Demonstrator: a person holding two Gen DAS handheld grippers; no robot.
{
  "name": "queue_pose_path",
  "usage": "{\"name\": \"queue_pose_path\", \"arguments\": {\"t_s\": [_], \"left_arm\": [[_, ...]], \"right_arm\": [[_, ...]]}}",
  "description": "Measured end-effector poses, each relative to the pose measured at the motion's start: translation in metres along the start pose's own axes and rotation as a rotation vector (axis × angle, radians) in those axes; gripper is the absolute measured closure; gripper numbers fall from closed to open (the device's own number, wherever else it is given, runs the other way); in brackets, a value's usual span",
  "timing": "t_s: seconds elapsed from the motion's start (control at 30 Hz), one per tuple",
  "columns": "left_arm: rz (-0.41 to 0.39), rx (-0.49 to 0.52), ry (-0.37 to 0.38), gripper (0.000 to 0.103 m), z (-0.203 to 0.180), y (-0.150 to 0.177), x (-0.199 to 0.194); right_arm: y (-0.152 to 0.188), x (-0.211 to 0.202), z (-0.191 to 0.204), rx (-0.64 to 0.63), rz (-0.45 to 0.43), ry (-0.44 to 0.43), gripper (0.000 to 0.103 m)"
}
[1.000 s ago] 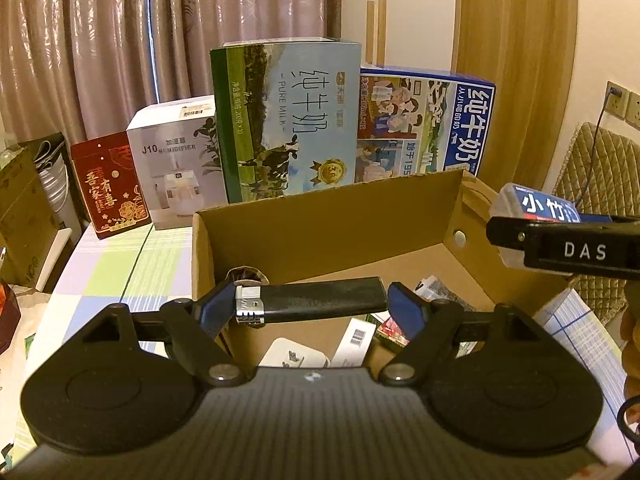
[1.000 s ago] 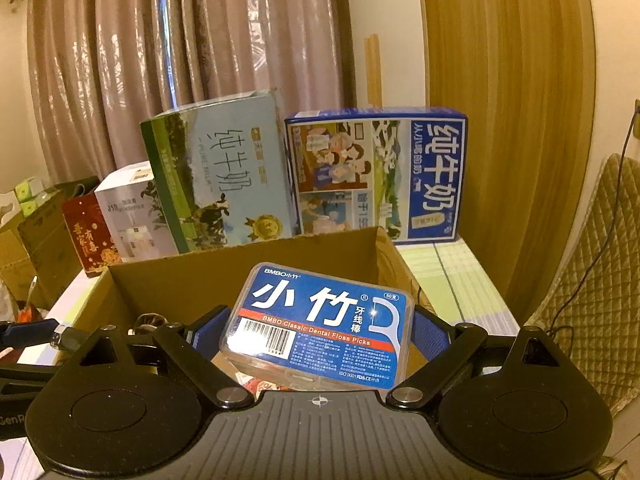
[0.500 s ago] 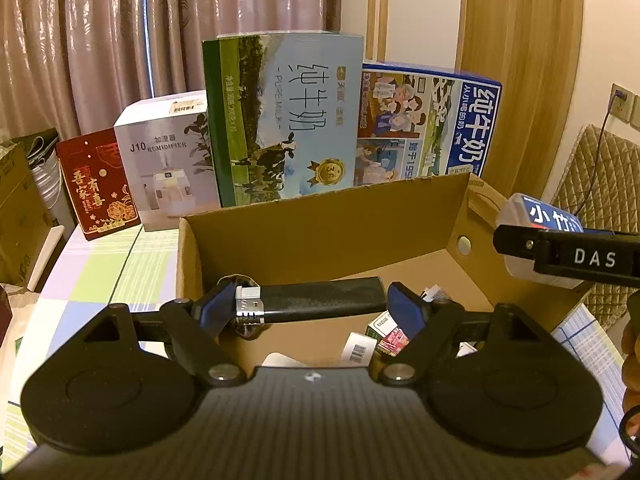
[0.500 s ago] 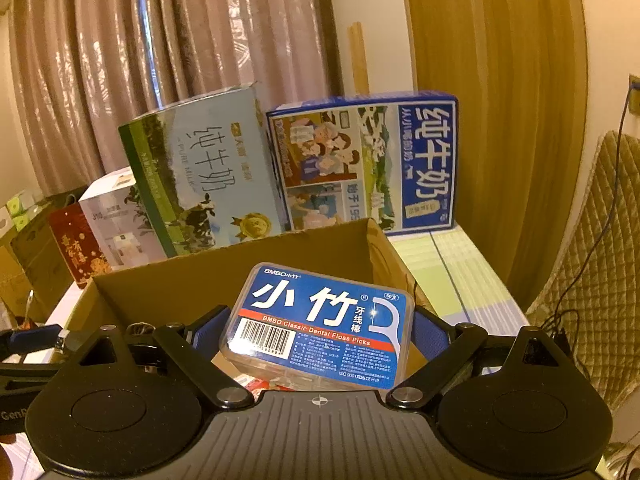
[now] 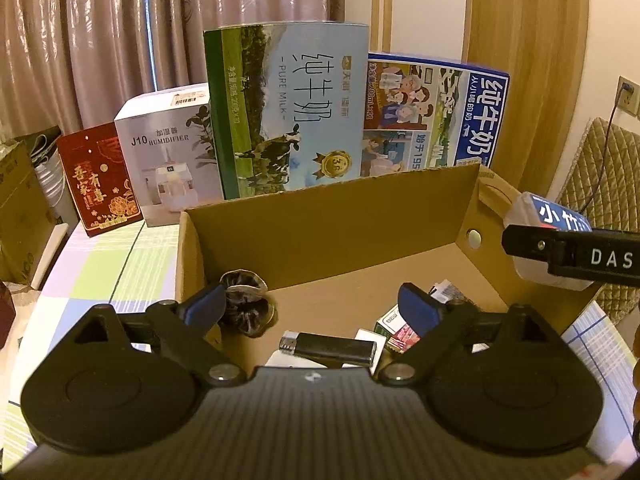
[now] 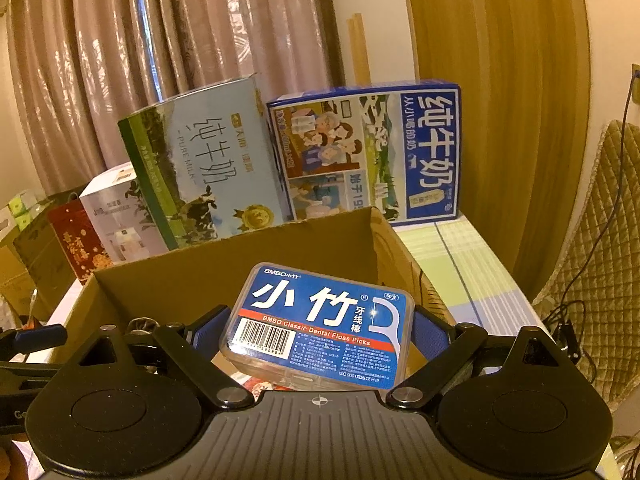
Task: Organize objects
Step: 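Open the left tool to release the lighter while the right tool releases the floss box, then withdraw both tools from the box toward the white cloth and green candy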
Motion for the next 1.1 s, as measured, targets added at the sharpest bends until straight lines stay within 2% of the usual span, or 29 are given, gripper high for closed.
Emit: {"name": "queue_pose_path", "arguments": {"t_s": [0.57, 0.63, 0.73, 0.77, 0.87, 1.1], "left_arm": [[0.005, -0.001, 0.006, 0.012, 0.005, 0.003, -0.003], [0.004, -0.003, 0.004, 0.012, 0.006, 0.003, -0.003], [0.004, -0.005, 0.003, 0.012, 0.009, 0.004, -0.003], [0.005, -0.005, 0.000, 0.012, 0.009, 0.004, -0.003], [0.006, -0.008, 0.002, 0.012, 0.012, 0.005, -0.003], [0.006, -0.008, 0.000, 0.012, 0.013, 0.005, -0.003]], "right_arm": [[-0.002, 0.002, 0.013, -0.010, -0.004, -0.025, 0.012], [-0.003, 0.001, 0.015, -0.008, -0.028, -0.048, 0.012], [-0.006, -0.003, 0.013, 0.017, -0.102, -0.066, 0.002], [-0.006, -0.002, 0.011, 0.032, -0.103, -0.069, 0.002], [-0.007, 0.001, 0.004, 0.078, -0.082, -0.086, 0.002], [-0.004, 0.005, 0.001, 0.067, -0.047, -0.071, 0.002]]}}
Point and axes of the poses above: each gripper's, at about its wrist camera, not at the fingertips, and x roughly the way its jaws point, z to its left, y to its underside, the point moved 8 cm from there along x, roughly the way its jaws point, and after that the axes turned 15 degrees about z, right-handed, at the moved point
